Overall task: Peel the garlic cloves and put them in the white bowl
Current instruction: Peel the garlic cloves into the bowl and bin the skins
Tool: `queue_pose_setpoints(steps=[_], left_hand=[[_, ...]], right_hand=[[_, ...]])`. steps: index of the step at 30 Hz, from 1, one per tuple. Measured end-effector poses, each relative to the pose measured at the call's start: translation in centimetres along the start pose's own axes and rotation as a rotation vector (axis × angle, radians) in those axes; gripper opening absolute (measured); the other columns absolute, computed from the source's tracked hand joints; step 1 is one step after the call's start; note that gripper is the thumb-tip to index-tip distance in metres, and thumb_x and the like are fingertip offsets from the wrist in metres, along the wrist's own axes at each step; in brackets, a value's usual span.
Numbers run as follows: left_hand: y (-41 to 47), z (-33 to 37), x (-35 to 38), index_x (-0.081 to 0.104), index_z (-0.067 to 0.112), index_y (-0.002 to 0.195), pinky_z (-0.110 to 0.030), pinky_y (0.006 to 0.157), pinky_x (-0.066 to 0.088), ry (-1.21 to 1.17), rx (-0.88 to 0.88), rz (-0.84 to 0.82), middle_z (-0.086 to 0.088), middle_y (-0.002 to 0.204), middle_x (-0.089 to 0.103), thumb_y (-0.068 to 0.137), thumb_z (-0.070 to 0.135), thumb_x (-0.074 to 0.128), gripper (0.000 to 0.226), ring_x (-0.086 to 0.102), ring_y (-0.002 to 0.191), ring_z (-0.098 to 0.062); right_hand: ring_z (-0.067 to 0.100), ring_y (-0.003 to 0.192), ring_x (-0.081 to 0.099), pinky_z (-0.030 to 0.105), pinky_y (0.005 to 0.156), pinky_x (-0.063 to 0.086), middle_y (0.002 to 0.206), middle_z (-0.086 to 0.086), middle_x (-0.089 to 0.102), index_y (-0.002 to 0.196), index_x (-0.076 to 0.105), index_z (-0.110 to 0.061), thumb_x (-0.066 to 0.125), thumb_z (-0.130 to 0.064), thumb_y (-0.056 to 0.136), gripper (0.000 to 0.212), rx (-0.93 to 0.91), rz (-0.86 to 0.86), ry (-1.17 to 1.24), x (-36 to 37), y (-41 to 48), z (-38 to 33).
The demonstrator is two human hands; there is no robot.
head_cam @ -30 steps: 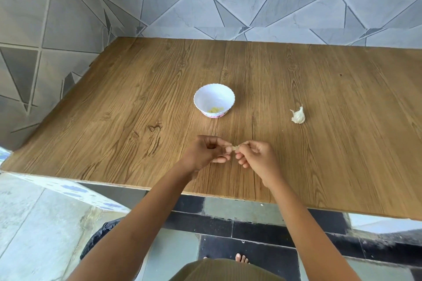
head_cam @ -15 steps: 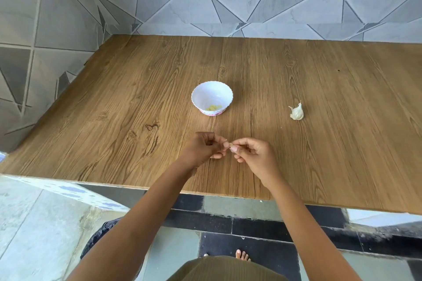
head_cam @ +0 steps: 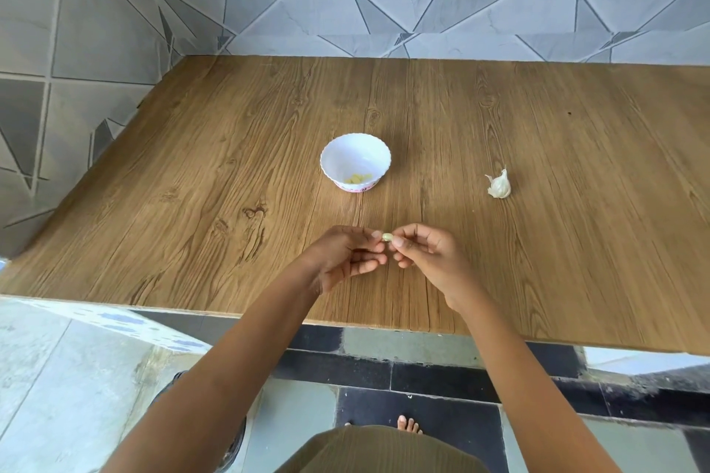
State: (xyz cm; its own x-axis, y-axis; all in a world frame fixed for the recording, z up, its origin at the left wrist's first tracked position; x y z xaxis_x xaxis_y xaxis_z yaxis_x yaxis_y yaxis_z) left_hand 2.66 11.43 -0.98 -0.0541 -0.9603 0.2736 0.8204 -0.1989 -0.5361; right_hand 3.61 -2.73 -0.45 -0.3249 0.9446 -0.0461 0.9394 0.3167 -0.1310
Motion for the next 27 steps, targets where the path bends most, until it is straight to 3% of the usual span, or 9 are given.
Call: queue_pose_setpoints(steps=[3,9,15,19,22,27], left_hand=[[0.3,0.5,-0.2,0.063,0.008,0.081,-0.016,0.058,0.051,0.216,0.191,0.117,-0.004,0.071,0.064,0.093,0.01,0.058,0.013,0.061,0.063,-0.01],[-0.2,1.2,0.5,0.067,0.007,0.086,-0.026,0.064,0.049,0.656,0.514,0.312,-0.002,0.067,0.064,0.09,0.012,0.062,0.008,0.056,0.059,-0.006],[-0.2,1.1,0.6,0.068,0.002,0.087,-0.031,0.065,0.05,0.67,0.544,0.286,-0.002,0.067,0.064,0.089,0.014,0.065,0.013,0.055,0.06,-0.008],[-0.5,1.5,1.1,0.071,0.007,0.087,-0.01,0.066,0.046,0.817,0.645,0.282,0.003,0.076,0.069,0.085,0.014,0.069,0.007,0.059,0.065,0.001],[-0.6,1.7,1.2,0.073,0.008,0.087,-0.007,0.068,0.044,0.877,0.679,0.266,0.007,0.08,0.069,0.084,0.012,0.07,0.006,0.06,0.071,0.001],[-0.1,1.1,0.9,0.069,0.01,0.084,-0.008,0.061,0.039,0.767,0.507,0.248,0.011,0.07,0.062,0.089,0.013,0.064,0.007,0.053,0.059,0.007]], right_hand=[[0.006,0.068,0.065,0.016,0.062,0.052,0.082,0.004,0.071,0.097,0.069,-0.005,0.064,-0.008,0.086,0.012,0.016,0.109,0.045,-0.2,0.0,0.4],[0.01,0.067,0.069,0.016,0.06,0.054,0.079,0.005,0.071,0.098,0.069,-0.001,0.063,-0.002,0.086,0.013,0.225,0.234,0.361,0.3,-0.1,1.3],[0.011,0.083,0.069,0.02,0.076,0.056,0.088,0.002,0.072,0.1,0.068,-0.005,0.057,0.001,0.089,0.016,0.252,0.221,0.471,0.7,0.0,1.2],[0.019,0.091,0.068,0.021,0.076,0.057,0.098,0.01,0.07,0.095,0.068,-0.008,0.057,0.003,0.089,0.017,0.272,0.231,0.487,0.6,0.0,1.2],[0.018,0.089,0.067,0.019,0.072,0.057,0.097,0.012,0.069,0.095,0.067,-0.009,0.056,0.004,0.089,0.018,0.276,0.24,0.478,0.5,-0.1,1.2],[0.022,0.095,0.067,0.018,0.071,0.056,0.098,0.013,0.069,0.112,0.064,-0.002,0.056,0.004,0.09,0.024,0.257,0.249,0.439,0.4,-0.1,1.2]])
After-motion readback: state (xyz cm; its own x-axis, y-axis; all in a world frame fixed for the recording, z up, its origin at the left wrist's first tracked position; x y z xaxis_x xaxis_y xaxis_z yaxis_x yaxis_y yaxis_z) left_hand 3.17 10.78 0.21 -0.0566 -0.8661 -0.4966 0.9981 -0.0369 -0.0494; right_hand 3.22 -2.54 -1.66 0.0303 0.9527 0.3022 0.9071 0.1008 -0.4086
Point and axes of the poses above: each hand's wrist, its own y-axis towards the middle knuckle, its own x-axis out of the palm, z = x × y, the point moved 5 cm from there along y, towards the middle knuckle
